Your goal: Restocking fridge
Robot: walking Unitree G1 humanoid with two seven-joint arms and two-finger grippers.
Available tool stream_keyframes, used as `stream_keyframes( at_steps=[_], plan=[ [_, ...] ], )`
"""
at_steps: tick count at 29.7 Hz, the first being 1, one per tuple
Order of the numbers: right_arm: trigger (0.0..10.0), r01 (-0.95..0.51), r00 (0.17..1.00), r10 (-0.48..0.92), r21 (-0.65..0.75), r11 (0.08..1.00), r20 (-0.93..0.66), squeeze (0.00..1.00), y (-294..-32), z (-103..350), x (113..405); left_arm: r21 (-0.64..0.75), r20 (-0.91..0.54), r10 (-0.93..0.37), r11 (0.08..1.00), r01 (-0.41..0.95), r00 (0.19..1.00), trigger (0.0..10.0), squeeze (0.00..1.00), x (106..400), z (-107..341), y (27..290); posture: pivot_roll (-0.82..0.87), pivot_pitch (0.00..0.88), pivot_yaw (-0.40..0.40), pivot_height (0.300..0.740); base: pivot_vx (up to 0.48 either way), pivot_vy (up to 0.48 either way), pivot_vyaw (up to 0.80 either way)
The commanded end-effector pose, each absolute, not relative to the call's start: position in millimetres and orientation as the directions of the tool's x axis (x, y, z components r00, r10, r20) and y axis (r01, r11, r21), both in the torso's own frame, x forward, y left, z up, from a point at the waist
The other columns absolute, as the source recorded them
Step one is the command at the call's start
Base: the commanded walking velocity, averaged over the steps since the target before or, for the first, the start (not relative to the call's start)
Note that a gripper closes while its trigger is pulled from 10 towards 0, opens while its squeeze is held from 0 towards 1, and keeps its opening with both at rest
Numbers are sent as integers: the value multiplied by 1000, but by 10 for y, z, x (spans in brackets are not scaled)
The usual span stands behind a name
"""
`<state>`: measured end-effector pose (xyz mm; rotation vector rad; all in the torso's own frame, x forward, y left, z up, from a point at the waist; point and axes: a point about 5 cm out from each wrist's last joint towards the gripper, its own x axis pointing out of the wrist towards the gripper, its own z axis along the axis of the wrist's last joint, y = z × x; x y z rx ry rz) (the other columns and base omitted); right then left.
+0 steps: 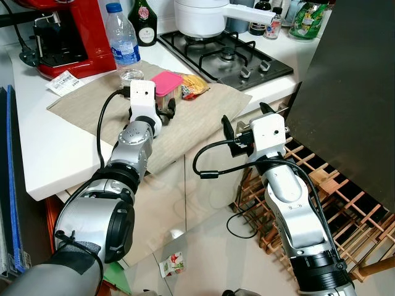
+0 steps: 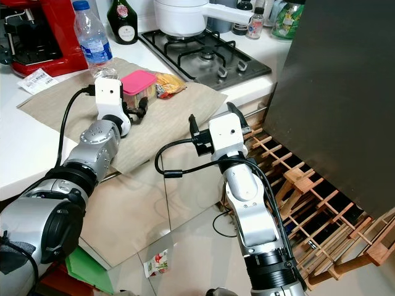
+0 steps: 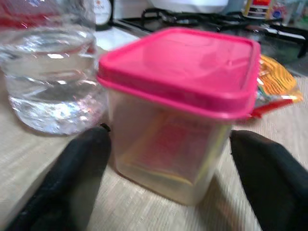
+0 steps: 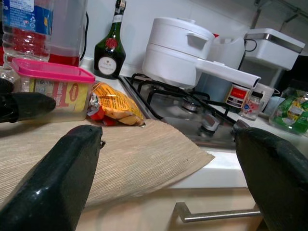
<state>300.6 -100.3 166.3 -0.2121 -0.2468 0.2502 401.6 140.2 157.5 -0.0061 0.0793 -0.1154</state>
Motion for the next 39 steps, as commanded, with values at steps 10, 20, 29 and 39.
stream_keyframes(
  at_steps=[10, 20, 29, 39],
  plan=[
    [10000, -211, 940, 265, -243, 947, 217, 0, -1030, 1716, 2961, -24, -35, -287, 958, 287, 957, 0, 0, 3969, 1536, 1321, -171, 0, 17, 740, 0, 0, 0],
    [10000, -210, 940, 264, -245, 947, 215, 0, -1033, 1726, 2973, -62, -20, -298, 953, 296, 954, 0, 0, 3971, 1549, 1285, -162, 0, 13, 740, 0, 0, 0],
    [10000, -210, 940, 264, -245, 947, 218, 0, -1028, 1737, 3001, -139, 42, -289, 946, 292, 956, 0, 0, 3964, 1585, 1362, -153, 0, 14, 740, 0, 0, 0],
    [10000, -208, 936, 264, -237, 949, 235, 0, -1008, 1760, 3112, -102, 259, -308, 934, 343, 915, 0, 0, 3905, 1919, 1666, -87, 0, 20, 740, 0, 0, 0]
  ],
)
